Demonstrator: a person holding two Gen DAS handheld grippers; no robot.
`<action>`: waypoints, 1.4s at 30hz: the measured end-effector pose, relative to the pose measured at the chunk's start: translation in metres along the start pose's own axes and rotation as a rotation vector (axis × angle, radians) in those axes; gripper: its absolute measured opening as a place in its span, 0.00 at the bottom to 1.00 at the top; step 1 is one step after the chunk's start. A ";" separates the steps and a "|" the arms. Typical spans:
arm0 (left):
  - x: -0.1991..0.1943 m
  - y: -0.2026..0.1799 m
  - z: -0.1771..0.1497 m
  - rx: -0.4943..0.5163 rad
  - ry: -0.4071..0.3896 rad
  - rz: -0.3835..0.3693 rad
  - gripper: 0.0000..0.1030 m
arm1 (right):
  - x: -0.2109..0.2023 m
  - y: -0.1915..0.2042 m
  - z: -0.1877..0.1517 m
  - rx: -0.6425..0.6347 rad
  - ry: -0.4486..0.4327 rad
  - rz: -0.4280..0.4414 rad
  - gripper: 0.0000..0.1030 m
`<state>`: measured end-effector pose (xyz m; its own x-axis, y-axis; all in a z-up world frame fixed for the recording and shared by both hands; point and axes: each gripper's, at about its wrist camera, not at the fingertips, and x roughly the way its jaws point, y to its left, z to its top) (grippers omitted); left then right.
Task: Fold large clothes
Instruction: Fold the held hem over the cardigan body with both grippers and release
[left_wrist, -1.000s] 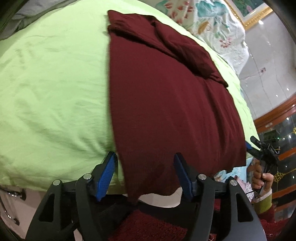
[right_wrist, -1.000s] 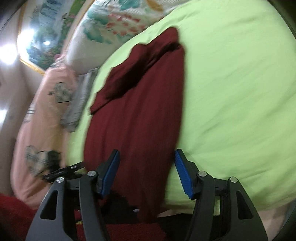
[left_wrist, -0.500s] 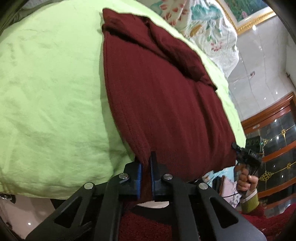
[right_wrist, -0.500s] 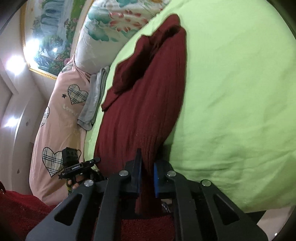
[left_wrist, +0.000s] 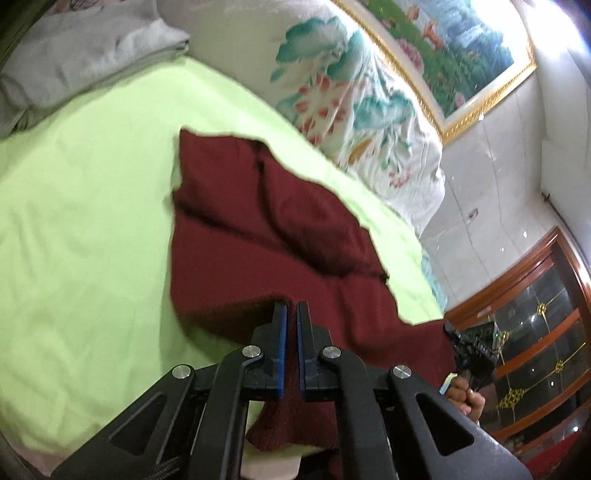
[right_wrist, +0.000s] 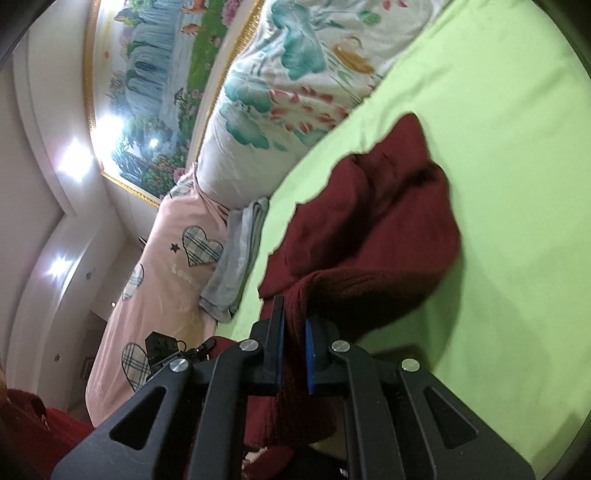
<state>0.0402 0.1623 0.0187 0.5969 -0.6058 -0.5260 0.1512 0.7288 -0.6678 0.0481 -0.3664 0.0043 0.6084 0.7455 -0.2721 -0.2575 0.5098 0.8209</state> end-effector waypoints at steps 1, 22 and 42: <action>0.008 -0.007 0.008 0.001 -0.011 -0.001 0.02 | 0.003 0.002 0.005 -0.004 -0.006 0.004 0.09; 0.006 0.021 -0.034 -0.026 0.186 0.108 0.67 | 0.034 -0.003 0.026 -0.019 0.071 -0.085 0.09; 0.039 -0.026 -0.028 0.028 0.082 -0.095 0.02 | 0.018 0.004 0.022 -0.007 0.037 -0.080 0.09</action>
<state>0.0374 0.1109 0.0012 0.5127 -0.6955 -0.5033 0.2261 0.6750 -0.7023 0.0746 -0.3601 0.0138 0.5990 0.7177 -0.3551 -0.2148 0.5712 0.7922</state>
